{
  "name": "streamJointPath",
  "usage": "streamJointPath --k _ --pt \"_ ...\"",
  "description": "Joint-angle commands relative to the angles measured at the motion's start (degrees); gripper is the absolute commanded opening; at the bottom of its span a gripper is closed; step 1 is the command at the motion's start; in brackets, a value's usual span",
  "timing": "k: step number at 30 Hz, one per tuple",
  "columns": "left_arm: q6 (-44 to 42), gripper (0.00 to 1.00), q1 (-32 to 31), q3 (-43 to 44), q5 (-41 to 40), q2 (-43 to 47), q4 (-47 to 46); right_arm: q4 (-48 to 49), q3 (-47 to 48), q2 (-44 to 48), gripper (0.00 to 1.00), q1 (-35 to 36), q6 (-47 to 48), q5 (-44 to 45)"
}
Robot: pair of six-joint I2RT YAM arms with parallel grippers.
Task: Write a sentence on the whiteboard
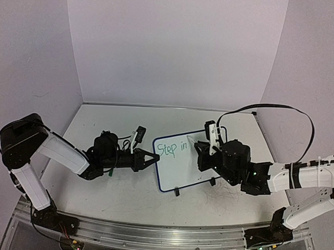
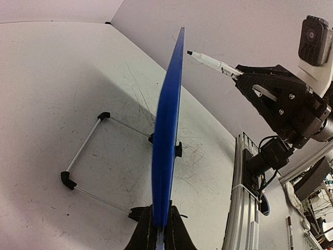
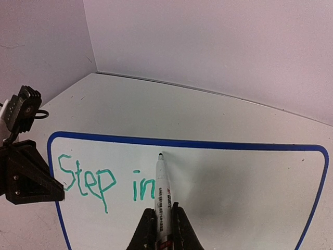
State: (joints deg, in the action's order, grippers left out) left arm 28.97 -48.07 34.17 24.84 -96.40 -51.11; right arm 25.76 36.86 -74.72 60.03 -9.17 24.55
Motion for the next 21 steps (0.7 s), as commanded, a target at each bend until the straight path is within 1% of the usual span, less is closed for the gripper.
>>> streamJointPath --k 1,21 --pt "0.0 0.0 -1.1 0.9 0.0 0.3 2.5 1.6 2.1 -1.0 0.0 -0.2 0.2 1.7" --pt "-0.1 0.0 -1.1 1.3 0.2 0.4 2.5 -1.5 -1.5 -0.3 0.0 -0.1 -3.1 0.2"
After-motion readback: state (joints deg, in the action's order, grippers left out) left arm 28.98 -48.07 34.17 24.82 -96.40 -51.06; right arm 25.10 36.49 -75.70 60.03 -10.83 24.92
